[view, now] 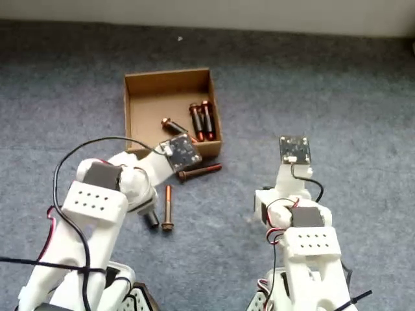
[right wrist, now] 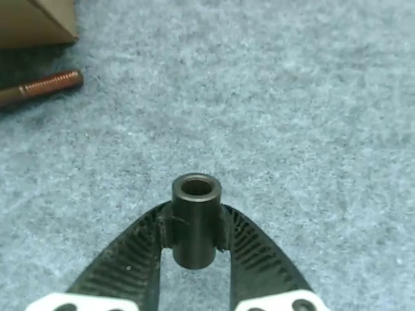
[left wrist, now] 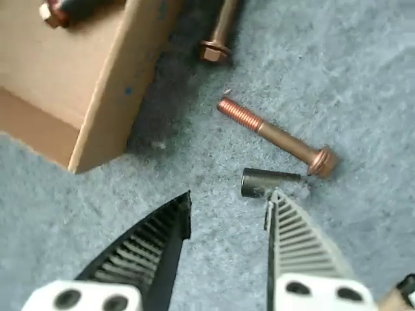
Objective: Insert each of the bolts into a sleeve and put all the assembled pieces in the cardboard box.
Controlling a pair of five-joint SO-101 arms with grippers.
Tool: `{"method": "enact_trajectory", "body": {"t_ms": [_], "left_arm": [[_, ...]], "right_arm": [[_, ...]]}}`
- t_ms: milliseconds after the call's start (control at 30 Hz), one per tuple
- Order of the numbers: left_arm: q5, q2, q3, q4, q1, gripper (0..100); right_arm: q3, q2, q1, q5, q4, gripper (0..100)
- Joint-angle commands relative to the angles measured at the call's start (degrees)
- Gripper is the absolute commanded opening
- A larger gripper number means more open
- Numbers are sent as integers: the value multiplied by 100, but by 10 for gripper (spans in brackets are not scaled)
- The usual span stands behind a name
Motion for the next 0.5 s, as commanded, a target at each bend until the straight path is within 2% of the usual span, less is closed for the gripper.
{"method": "enact_trajectory", "body": {"t_ms": [0,267,467], "left_arm": [[-1248,286,-251,-360,92,210],[-1705,1147,-207,-1099,470,210],[-1943,2009,-242,-1451,716,210]], "right_arm": [[-40,-145,66,-70,-101,4],[-31,-145,119,-70,-224,4],[-40,-189,690,-70,-224,4]]}}
